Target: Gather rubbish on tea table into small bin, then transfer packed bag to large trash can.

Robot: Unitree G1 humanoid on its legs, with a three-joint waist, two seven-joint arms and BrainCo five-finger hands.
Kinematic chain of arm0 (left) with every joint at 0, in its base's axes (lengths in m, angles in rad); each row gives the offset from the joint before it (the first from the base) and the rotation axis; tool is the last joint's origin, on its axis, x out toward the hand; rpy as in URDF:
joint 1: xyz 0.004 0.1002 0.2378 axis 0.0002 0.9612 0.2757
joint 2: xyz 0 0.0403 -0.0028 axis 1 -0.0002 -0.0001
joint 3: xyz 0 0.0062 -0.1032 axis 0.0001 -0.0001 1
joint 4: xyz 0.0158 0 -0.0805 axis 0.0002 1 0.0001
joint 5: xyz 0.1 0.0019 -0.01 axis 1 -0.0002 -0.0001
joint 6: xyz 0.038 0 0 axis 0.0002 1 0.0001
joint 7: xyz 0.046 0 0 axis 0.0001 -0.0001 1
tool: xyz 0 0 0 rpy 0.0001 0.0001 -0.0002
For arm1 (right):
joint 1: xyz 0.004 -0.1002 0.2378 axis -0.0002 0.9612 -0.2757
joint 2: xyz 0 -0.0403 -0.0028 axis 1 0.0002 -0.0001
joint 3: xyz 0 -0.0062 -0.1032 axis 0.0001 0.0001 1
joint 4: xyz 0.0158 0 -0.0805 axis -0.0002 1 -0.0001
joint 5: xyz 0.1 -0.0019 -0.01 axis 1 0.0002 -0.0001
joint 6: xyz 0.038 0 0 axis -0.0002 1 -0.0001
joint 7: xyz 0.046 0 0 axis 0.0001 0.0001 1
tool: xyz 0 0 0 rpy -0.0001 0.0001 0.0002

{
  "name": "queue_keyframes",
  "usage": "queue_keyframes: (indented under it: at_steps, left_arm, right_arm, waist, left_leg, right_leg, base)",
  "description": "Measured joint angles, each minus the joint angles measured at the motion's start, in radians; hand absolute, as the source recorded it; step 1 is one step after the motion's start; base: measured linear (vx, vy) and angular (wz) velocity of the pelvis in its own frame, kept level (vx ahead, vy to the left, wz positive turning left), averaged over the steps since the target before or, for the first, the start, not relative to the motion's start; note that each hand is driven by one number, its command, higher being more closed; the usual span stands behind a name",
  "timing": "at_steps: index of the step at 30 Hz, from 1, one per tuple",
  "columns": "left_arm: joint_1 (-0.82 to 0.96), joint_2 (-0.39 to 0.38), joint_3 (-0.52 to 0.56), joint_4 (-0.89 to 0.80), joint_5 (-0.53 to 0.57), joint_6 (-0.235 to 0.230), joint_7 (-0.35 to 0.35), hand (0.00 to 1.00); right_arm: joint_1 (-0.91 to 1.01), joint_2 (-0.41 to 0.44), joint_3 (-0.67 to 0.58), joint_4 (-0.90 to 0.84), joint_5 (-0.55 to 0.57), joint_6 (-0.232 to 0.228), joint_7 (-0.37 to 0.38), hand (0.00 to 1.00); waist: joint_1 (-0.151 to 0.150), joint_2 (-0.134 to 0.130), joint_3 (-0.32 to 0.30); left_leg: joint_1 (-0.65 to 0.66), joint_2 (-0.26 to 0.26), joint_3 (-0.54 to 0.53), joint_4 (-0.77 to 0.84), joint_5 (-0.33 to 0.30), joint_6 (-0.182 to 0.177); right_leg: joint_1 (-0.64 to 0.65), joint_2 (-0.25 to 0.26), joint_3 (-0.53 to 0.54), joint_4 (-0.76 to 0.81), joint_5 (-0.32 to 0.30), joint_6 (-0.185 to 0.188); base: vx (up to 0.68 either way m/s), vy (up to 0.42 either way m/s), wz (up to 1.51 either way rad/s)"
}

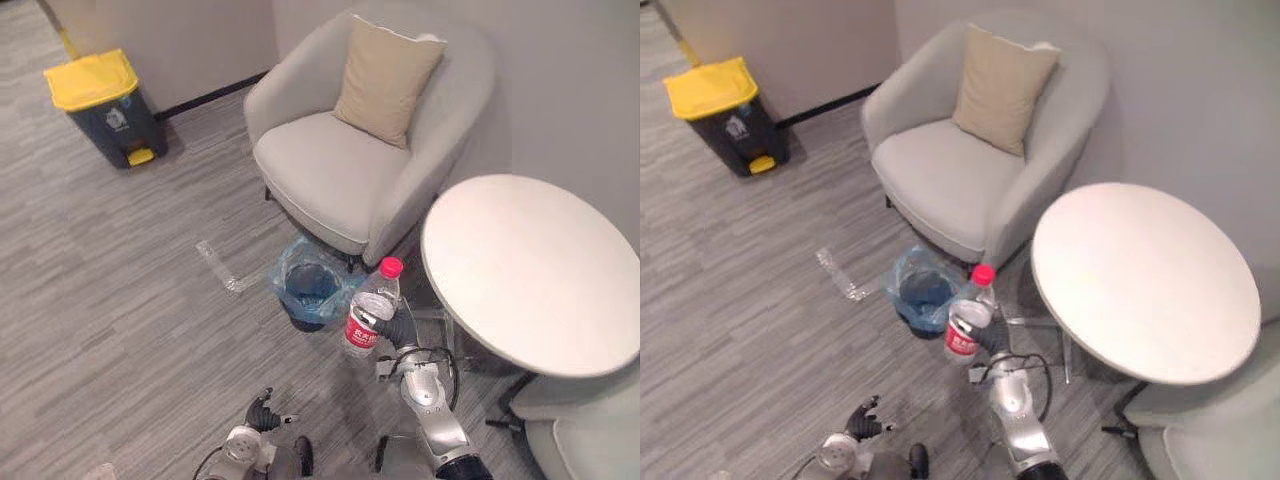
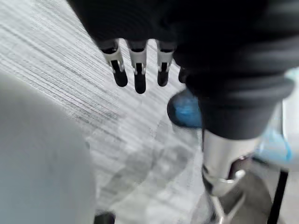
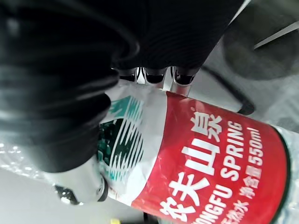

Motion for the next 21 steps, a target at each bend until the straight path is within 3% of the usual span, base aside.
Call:
queue_keyframes:
  at_steps: [1,2,3,4,5,6,7,9,11,13,14,16,18,19,21]
  left_arm:
    - [-0.001,-0.001,0.0,0.0,0.0,0.001,0.0,0.0]
    - [-0.001,-0.006,0.001,0.003,0.0,0.002,-0.001,0.0]
    - [0.004,-0.009,0.001,0.013,0.0,0.001,-0.002,0.0]
    - [0.005,-0.008,0.001,0.017,0.001,0.001,-0.003,0.0]
    - [0.002,-0.02,0.032,0.028,0.002,0.003,-0.001,0.0]
    - [0.002,-0.028,0.042,0.028,0.002,0.0,-0.002,0.0]
    - [0.002,-0.04,0.064,0.024,0.005,-0.006,-0.001,0.0]
    - [-0.001,-0.053,0.069,0.029,0.014,-0.011,-0.003,0.0]
    - [0.003,-0.072,0.068,0.036,0.024,-0.01,-0.004,0.0]
    - [-0.002,-0.076,0.067,0.033,0.03,-0.014,-0.003,0.0]
    - [-0.001,-0.076,0.07,0.025,0.031,-0.018,-0.002,0.0]
    - [-0.001,-0.075,0.071,0.008,0.031,-0.02,-0.002,0.0]
    - [-0.002,-0.074,0.069,-0.004,0.033,-0.02,-0.002,0.0]
    - [0.0,-0.077,0.066,-0.004,0.035,-0.021,-0.002,0.0]
    - [0.0,-0.079,0.064,-0.003,0.037,-0.02,-0.003,0.0]
  right_arm:
    - [-0.007,-0.001,-0.001,0.009,0.0,0.0,0.0,1.0]
    - [-0.014,-0.003,-0.004,0.02,0.001,0.0,0.001,1.0]
    - [0.0,-0.005,-0.004,0.019,0.001,0.0,0.001,1.0]
    - [0.01,-0.004,-0.004,0.016,0.001,0.0,0.001,1.0]
    - [0.031,-0.013,-0.001,0.018,0.002,0.0,0.003,1.0]
    - [0.029,-0.017,0.0,0.019,0.001,0.005,0.005,1.0]
    - [0.034,-0.016,-0.012,0.011,0.003,0.004,0.005,1.0]
    - [0.035,-0.016,-0.032,0.011,0.004,0.002,0.006,1.0]
    - [0.044,-0.02,-0.051,0.01,0.006,0.001,0.001,1.0]
    - [0.048,-0.032,-0.035,0.011,0.007,-0.001,0.0,1.0]
    - [0.048,-0.032,-0.03,0.012,0.006,-0.003,0.001,1.0]
    - [0.042,-0.024,-0.032,0.011,0.006,-0.012,-0.002,1.0]
    - [0.042,-0.018,-0.04,0.014,0.006,-0.012,-0.007,1.0]
    - [0.052,-0.019,-0.048,0.014,0.006,-0.012,-0.011,1.0]
    - [0.05,-0.027,-0.051,0.025,0.005,-0.01,-0.013,1.0]
  waist:
    - [0.0,0.006,0.003]
    - [0.0,0.019,0.011]
    - [-0.002,0.02,0.011]
    - [-0.003,0.013,0.006]
    - [0.007,0.019,-0.009]
    - [0.007,0.03,-0.013]
    - [-0.005,0.035,-0.017]
    - [-0.014,0.035,-0.017]
    - [-0.017,0.033,-0.016]
    - [-0.004,0.03,-0.014]
    - [0.004,0.03,-0.015]
    - [0.009,0.029,-0.014]
    - [0.009,0.028,-0.013]
    - [0.009,0.036,-0.015]
    - [0.011,0.05,-0.009]
  left_leg:
    - [0.011,0.009,-0.007,-0.007,0.0,-0.001]
    - [0.031,0.03,-0.026,-0.011,-0.002,-0.007]
    - [0.06,0.034,-0.04,-0.011,-0.01,-0.042]
    - [0.071,0.026,-0.048,-0.01,-0.019,-0.056]
    - [0.109,0.026,-0.062,0.003,-0.068,-0.1]
    - [0.1,0.04,-0.058,0.014,-0.067,-0.103]
    - [0.08,0.046,-0.057,0.029,-0.043,-0.138]
    - [0.079,0.056,-0.046,0.047,-0.017,-0.158]
    - [0.025,0.056,-0.027,0.218,0.006,-0.186]
    - [-0.059,0.072,0.037,0.444,0.036,-0.174]
    - [-0.1,0.11,0.104,0.507,-0.035,-0.141]
    - [-0.159,0.139,0.122,0.427,-0.077,-0.129]
    - [-0.2,0.148,0.098,0.312,-0.074,-0.138]
    - [-0.197,0.145,0.058,0.185,-0.013,-0.158]
    - [-0.194,0.153,0.031,0.143,0.082,-0.187]
  right_leg:
    - [-0.012,0.023,-0.002,-0.013,-0.001,-0.008]
    - [-0.051,0.081,-0.013,-0.064,0.01,-0.027]
    - [-0.069,0.123,-0.017,-0.195,0.082,-0.046]
    - [-0.057,0.128,-0.016,-0.266,0.148,-0.053]
    - [-0.045,0.131,-0.033,-0.342,0.315,-0.14]
    - [-0.045,0.137,-0.034,-0.34,0.317,-0.146]
    - [-0.031,0.135,-0.044,-0.356,0.293,-0.149]
    - [0.002,0.138,-0.061,-0.38,0.264,-0.145]
    - [0.075,0.141,-0.065,-0.433,0.243,-0.133]
    - [0.151,0.14,-0.054,-0.491,0.243,-0.133]
    - [0.189,0.139,-0.048,-0.504,0.24,-0.135]
    - [0.204,0.13,-0.021,-0.512,0.239,-0.13]
    - [0.206,0.118,0.005,-0.508,0.238,-0.113]
    - [0.215,0.113,0.029,-0.497,0.228,-0.084]
    - [0.226,0.127,0.064,-0.48,0.211,-0.055]
  base:
    - [0.37,-0.133,0.5]
    - [0.38,-0.13,0.57]
    - [0.39,-0.123,0.64]
    - [0.53,-0.164,0.64]
    - [0.46,-0.123,0.32]
    - [0.5,-0.13,0.47]
    - [0.29,-0.063,0.32]
    - [0.33,-0.094,0.47]
    - [0.32,-0.069,0.45]
    - [0.23,-0.003,0.07]
    - [0.23,0.032,-0.2]
    - [0.17,0.076,-0.36]
    - [0.12,0.172,-0.44]
    - [0.1,0.219,-0.48]
    - [0.08,0.219,-0.4]
